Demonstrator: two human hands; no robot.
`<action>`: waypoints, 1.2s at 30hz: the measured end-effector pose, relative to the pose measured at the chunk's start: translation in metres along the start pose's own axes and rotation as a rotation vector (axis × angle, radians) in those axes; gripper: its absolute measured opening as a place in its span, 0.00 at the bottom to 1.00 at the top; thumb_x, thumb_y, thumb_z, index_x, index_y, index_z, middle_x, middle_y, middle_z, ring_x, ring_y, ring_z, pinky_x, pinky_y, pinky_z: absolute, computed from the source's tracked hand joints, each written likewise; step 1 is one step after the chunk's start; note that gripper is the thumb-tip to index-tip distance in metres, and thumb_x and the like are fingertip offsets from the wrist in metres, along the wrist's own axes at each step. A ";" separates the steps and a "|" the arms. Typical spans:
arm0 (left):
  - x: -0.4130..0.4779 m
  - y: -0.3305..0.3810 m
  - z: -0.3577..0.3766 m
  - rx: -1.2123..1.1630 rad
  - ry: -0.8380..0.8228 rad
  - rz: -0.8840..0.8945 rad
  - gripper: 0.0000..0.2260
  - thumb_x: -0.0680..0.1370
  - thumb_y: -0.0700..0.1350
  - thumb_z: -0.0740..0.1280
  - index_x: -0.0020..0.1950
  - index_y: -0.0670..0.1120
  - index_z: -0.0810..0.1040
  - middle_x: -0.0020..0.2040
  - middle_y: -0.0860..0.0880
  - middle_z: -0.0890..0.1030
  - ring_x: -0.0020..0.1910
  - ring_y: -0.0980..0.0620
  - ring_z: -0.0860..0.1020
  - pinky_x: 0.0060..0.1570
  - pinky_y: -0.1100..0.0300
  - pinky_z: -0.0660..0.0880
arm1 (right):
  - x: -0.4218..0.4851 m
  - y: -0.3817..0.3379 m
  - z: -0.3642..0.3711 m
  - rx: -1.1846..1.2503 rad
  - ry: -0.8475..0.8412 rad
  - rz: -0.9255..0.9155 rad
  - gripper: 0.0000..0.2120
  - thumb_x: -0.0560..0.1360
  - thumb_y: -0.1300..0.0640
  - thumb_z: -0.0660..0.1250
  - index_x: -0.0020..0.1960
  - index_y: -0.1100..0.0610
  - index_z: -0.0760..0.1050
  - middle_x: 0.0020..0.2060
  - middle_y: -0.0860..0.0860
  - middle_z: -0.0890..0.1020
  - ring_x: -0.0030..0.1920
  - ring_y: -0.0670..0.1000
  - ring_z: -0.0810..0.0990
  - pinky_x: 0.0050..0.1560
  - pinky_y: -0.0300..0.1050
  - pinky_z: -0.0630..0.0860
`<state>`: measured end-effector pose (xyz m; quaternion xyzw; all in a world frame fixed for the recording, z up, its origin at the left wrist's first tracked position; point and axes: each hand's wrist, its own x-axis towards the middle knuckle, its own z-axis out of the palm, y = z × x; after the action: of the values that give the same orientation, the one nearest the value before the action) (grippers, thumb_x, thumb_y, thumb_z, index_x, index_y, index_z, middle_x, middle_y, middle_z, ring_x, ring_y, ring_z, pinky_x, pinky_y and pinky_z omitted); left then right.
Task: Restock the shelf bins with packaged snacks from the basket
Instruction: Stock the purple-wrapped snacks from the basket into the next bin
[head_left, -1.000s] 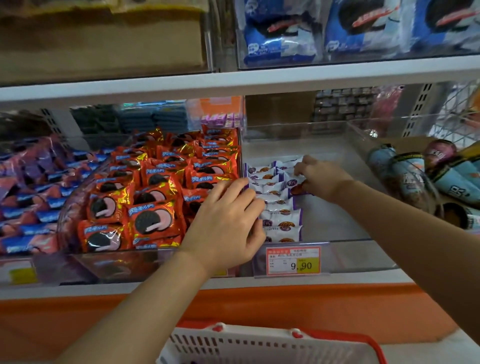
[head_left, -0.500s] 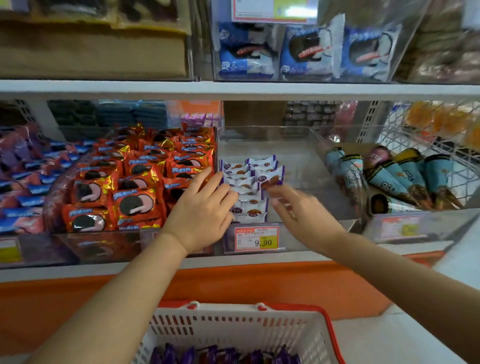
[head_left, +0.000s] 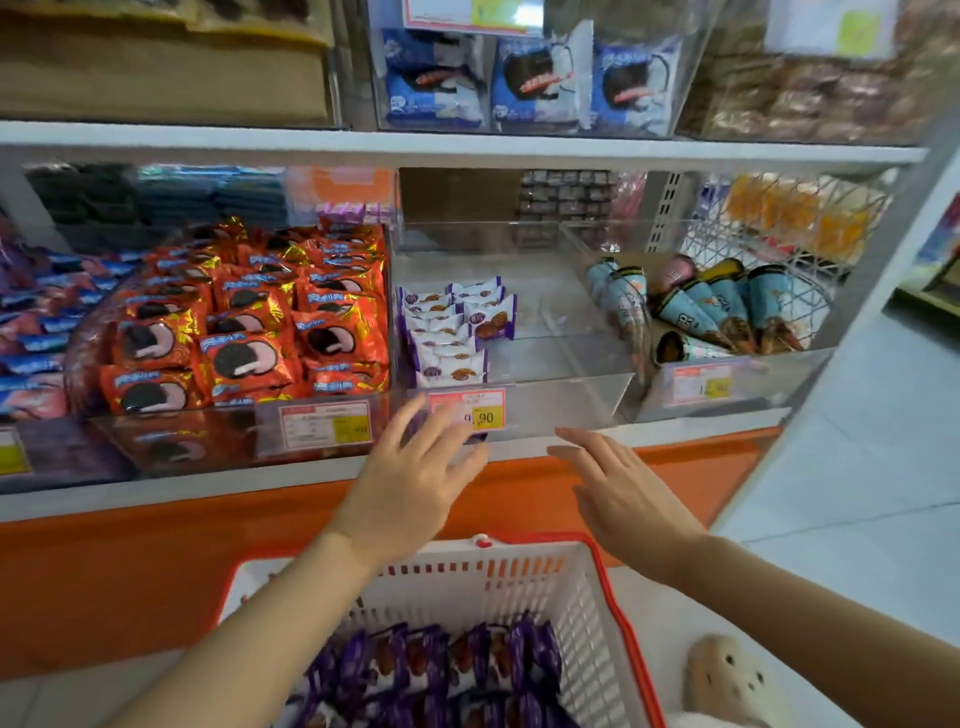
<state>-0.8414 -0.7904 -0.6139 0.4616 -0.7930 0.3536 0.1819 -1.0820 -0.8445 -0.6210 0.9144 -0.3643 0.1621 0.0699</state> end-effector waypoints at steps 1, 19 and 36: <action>-0.014 0.011 -0.002 -0.022 -0.034 0.004 0.11 0.72 0.38 0.70 0.53 0.45 0.82 0.52 0.43 0.82 0.56 0.42 0.78 0.64 0.42 0.67 | -0.007 -0.002 0.004 0.013 -0.022 0.019 0.28 0.63 0.68 0.75 0.60 0.57 0.71 0.57 0.55 0.78 0.54 0.55 0.79 0.54 0.49 0.78; -0.221 0.089 0.049 -0.511 -1.178 -0.540 0.23 0.83 0.49 0.53 0.78 0.50 0.52 0.77 0.51 0.55 0.76 0.50 0.53 0.74 0.51 0.50 | -0.083 -0.088 0.175 0.308 -0.746 0.456 0.31 0.77 0.66 0.55 0.77 0.56 0.47 0.75 0.52 0.54 0.74 0.53 0.55 0.73 0.46 0.57; -0.255 0.113 0.089 -0.453 -1.287 -0.395 0.24 0.79 0.39 0.64 0.73 0.45 0.63 0.69 0.44 0.63 0.68 0.43 0.61 0.67 0.52 0.61 | -0.081 -0.089 0.224 0.433 -0.667 0.799 0.19 0.77 0.53 0.66 0.63 0.54 0.62 0.59 0.55 0.75 0.53 0.56 0.79 0.48 0.51 0.77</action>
<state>-0.8060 -0.6644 -0.8758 0.6648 -0.6985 -0.2026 -0.1705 -1.0212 -0.7826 -0.8600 0.7005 -0.6430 -0.0508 -0.3052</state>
